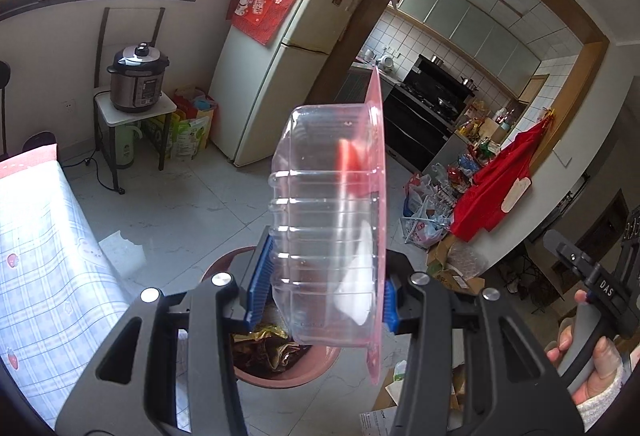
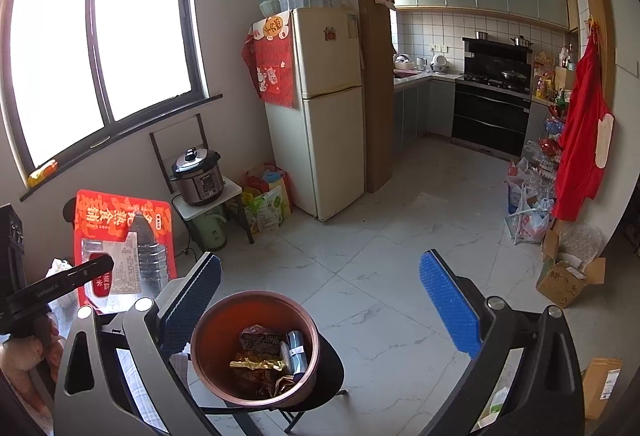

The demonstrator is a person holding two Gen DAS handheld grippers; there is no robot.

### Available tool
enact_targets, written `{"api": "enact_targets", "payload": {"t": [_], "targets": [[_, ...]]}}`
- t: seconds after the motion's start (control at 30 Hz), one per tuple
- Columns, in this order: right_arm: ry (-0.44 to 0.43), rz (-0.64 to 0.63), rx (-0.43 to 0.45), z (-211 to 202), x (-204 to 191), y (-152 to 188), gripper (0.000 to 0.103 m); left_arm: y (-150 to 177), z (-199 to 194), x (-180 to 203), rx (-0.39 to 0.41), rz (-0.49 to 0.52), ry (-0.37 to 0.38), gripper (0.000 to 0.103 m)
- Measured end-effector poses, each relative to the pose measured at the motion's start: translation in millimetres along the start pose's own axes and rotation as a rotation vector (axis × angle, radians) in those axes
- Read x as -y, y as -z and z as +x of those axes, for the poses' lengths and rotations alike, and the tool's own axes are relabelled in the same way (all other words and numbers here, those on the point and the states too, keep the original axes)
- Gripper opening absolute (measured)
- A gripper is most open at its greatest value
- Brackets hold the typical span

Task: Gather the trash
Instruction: 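Release the plastic container into the bin with the left tool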

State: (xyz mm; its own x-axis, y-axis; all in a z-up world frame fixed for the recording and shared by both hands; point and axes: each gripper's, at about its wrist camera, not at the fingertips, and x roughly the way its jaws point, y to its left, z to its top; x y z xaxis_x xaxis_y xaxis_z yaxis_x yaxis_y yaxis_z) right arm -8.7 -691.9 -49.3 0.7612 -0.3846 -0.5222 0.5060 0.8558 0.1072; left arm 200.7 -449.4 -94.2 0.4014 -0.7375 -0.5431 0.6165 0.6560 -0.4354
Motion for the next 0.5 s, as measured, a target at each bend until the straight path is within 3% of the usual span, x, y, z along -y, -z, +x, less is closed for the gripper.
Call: {"api": "enact_targets", "payload": {"t": [0.1, 0.17, 0.2, 0.23, 0.5], "targets": [[0.001, 0.009, -0.006, 0.8, 5.8, 1.5, 0.097, -8.5, 12.7, 11.0, 0.001, 0.024, 0.004, 0.047], [0.001, 0.013, -0.010, 0.8, 7.8, 3.4, 0.097, -13.8, 21.4, 16.8, 0.003, 0.039, 0.006, 0.056], [0.000, 0.013, -0.013, 0.7, 7.1, 4.5, 0.097, -16.3, 22.9, 19.5, 0.015, 0.045, 0.018, 0.080], [-0.002, 0.013, -0.017, 0.9, 7.3, 4.6, 0.097, -18.0, 21.3, 22.9, 0.032, 0.057, 0.033, 0.098], [-0.068, 0.018, -0.031, 2.3, -0.3, 8.0, 0.097, -22.5, -9.0, 45.3, 0.090, 0.216, -0.035, 0.097]]}}
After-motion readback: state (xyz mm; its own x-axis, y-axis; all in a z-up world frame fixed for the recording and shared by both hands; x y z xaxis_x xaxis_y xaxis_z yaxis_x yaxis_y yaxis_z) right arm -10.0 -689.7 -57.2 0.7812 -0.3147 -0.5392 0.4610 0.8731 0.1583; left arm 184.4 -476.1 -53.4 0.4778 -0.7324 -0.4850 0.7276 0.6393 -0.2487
